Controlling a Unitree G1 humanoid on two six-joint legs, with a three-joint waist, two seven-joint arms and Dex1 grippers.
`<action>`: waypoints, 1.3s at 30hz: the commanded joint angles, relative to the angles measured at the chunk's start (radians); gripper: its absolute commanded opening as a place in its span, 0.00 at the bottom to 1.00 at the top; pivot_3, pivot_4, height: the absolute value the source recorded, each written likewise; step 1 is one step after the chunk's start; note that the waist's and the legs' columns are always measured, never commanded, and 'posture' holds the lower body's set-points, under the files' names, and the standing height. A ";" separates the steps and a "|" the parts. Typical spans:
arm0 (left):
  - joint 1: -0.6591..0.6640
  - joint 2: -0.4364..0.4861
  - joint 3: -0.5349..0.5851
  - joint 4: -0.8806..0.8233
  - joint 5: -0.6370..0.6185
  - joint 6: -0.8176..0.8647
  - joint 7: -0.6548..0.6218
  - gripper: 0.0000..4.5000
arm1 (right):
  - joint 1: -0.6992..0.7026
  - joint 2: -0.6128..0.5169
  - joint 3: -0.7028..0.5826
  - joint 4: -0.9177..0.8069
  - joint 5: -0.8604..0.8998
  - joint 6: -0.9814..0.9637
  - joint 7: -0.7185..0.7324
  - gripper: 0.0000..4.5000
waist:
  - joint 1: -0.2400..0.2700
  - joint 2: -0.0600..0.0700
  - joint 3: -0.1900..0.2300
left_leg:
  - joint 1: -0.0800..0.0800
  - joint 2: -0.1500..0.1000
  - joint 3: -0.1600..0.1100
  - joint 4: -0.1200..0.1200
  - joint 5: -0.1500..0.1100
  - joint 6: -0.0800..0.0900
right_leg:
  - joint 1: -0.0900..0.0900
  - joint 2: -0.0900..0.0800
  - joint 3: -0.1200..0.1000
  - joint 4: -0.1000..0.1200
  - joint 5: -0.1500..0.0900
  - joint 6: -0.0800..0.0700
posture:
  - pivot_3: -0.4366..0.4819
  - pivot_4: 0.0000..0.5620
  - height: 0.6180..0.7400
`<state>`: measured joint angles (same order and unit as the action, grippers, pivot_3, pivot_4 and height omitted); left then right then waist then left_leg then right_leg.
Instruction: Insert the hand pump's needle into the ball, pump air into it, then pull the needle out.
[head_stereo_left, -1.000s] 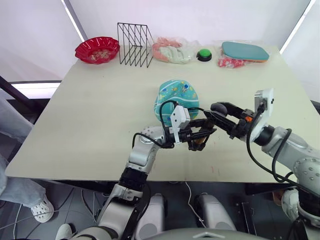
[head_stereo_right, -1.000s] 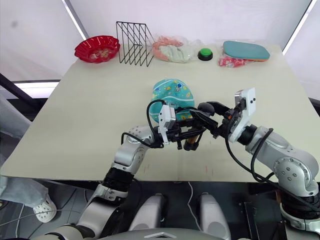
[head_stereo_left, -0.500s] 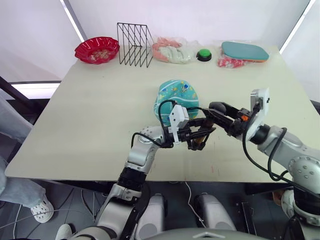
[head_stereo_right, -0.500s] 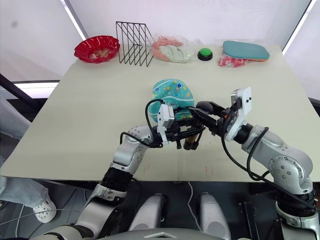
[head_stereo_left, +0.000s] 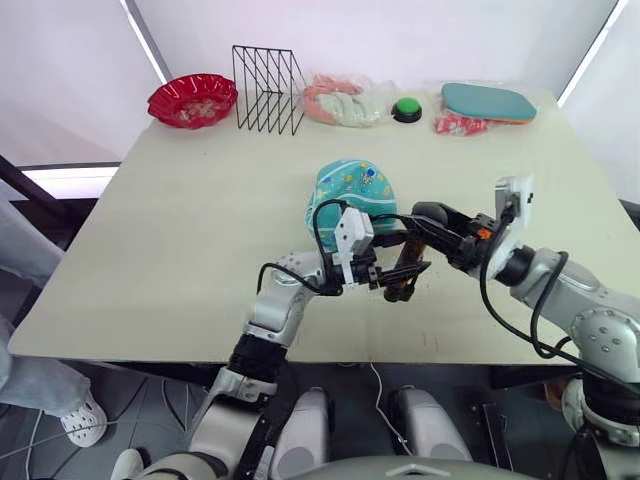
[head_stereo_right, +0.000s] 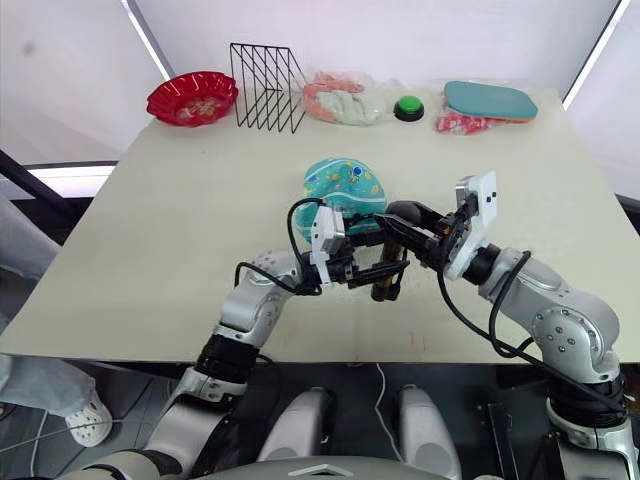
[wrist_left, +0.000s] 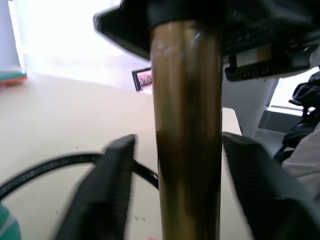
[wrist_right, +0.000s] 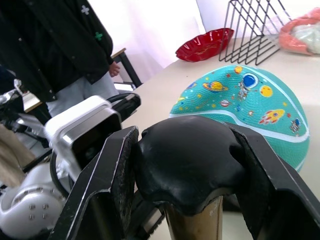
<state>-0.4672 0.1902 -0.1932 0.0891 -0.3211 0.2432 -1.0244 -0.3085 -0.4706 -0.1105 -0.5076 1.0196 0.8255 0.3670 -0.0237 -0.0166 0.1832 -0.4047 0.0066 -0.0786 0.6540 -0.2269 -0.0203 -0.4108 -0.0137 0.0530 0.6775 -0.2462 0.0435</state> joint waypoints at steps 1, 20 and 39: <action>0.047 0.069 -0.003 -0.085 -0.031 0.075 -0.023 1.00 | -0.034 -0.024 -0.005 -0.034 -0.008 -0.020 0.039 0.47 | -0.007 0.000 0.000 | 0.000 0.000 0.000 0.000 0.000 0.000 | 0.000 0.000 0.000 0.000 0.000 0.000 | 0.48 0.27 1.00; 0.053 0.048 -0.117 0.060 0.091 0.032 0.031 0.58 | -0.075 -0.064 -0.021 -0.026 0.039 -0.015 0.089 0.47 | -0.014 0.000 0.000 | 0.001 0.000 0.001 -0.001 0.000 0.000 | 0.000 0.000 0.001 0.000 -0.001 0.001 | 0.48 0.27 1.00; 0.024 0.021 -0.164 0.166 0.168 -0.057 0.043 0.23 | -0.081 -0.076 -0.012 -0.008 -0.005 -0.028 0.120 0.47 | -0.014 0.000 0.000 | 0.001 0.000 0.001 -0.002 0.000 0.000 | 0.000 0.000 0.001 -0.001 -0.001 0.001 | 0.48 0.27 1.00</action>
<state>-0.4291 0.2286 -0.3544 0.2203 -0.1724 0.2266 -0.9951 -0.3630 -0.5362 -0.0969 -0.4935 1.0181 0.8253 0.4658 -0.0372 -0.0165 0.1834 -0.4038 0.0065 -0.0777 0.6525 -0.2269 -0.0203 -0.4107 -0.0142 0.0538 0.6765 -0.2470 0.0445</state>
